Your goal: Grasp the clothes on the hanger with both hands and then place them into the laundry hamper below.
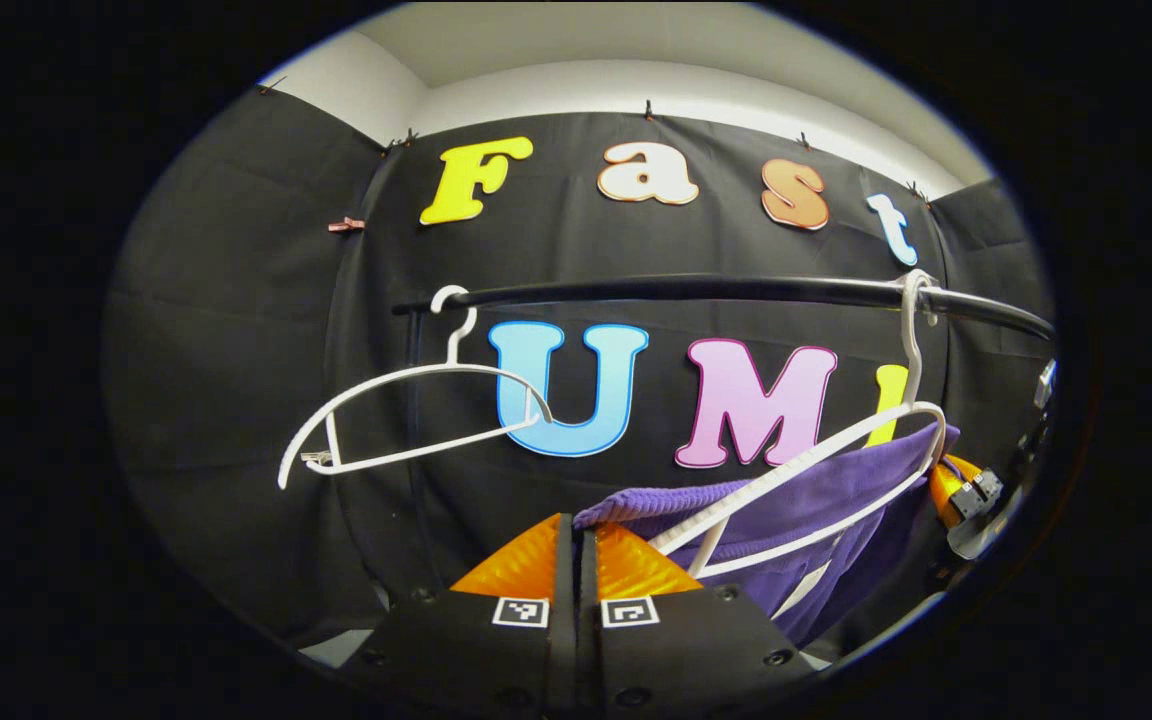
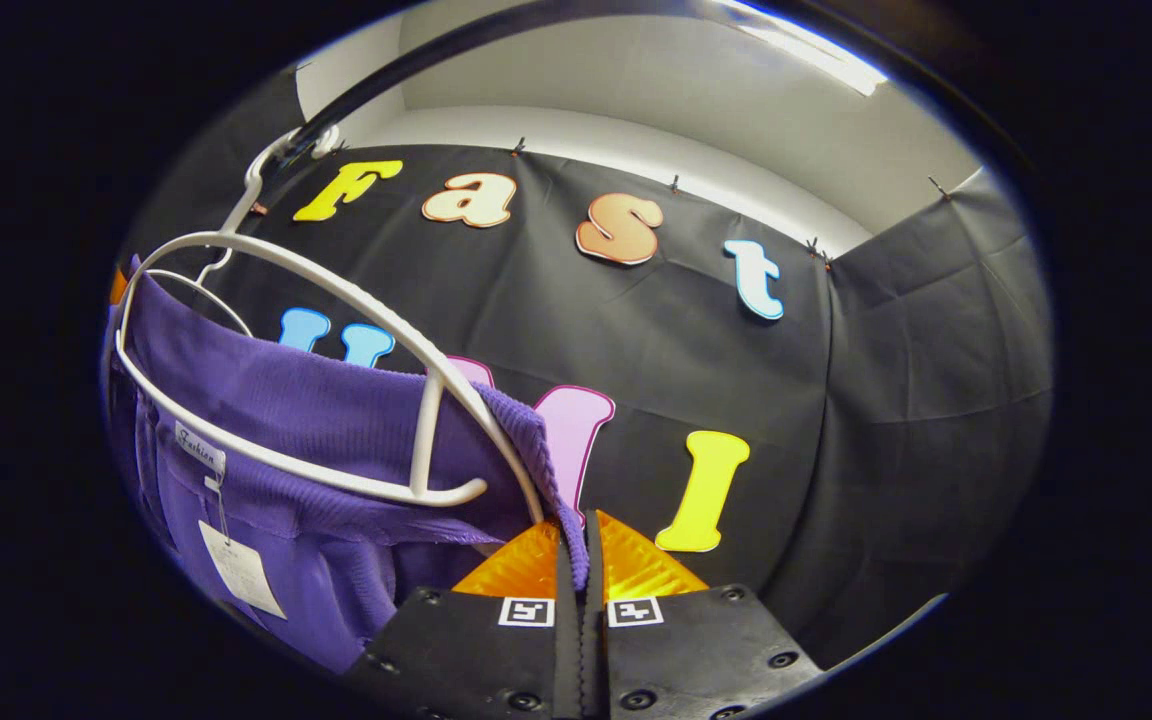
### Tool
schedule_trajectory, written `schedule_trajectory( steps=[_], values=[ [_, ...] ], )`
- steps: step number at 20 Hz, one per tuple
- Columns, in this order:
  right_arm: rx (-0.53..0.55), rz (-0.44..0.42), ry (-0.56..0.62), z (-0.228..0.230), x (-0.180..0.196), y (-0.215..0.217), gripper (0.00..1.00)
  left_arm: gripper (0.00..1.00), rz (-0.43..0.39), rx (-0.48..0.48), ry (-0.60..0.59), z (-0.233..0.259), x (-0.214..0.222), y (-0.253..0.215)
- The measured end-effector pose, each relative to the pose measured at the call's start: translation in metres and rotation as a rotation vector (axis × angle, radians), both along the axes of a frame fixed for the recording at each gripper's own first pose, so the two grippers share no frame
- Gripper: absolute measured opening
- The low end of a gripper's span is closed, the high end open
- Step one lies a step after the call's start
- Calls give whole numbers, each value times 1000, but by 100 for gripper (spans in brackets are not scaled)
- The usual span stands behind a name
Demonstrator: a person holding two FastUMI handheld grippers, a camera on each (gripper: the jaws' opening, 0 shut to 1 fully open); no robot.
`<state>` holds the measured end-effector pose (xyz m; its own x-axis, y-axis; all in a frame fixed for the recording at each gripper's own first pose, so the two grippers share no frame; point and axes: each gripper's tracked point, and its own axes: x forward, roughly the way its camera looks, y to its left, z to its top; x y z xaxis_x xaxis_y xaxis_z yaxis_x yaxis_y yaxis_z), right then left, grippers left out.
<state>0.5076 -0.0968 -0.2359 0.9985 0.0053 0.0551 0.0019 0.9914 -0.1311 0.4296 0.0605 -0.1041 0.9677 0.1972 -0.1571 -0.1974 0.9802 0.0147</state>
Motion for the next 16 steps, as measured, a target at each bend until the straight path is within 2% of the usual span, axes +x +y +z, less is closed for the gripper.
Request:
schedule_trajectory(
  steps=[3, 6, 8, 12, 16],
  values=[
    [26, 11, 26, -7, -3, 5, 5, 5, -5, 27, 23, -7, -5, -4],
    [44, 11, 56, -11, 0, 9, 5, 5, -6, -9, 87, -24, -3, 1],
    [50, 15, 64, -15, 0, 13, 5, 5, 10, -13, 89, -28, -5, 7],
    [56, 60, 141, -49, -9, 32, 5, 5, 7, -60, 188, -83, -18, 7],
    [72, 68, 217, -84, -38, 44, 5, 5, -9, -46, 210, -125, -28, -3]
  ],
)
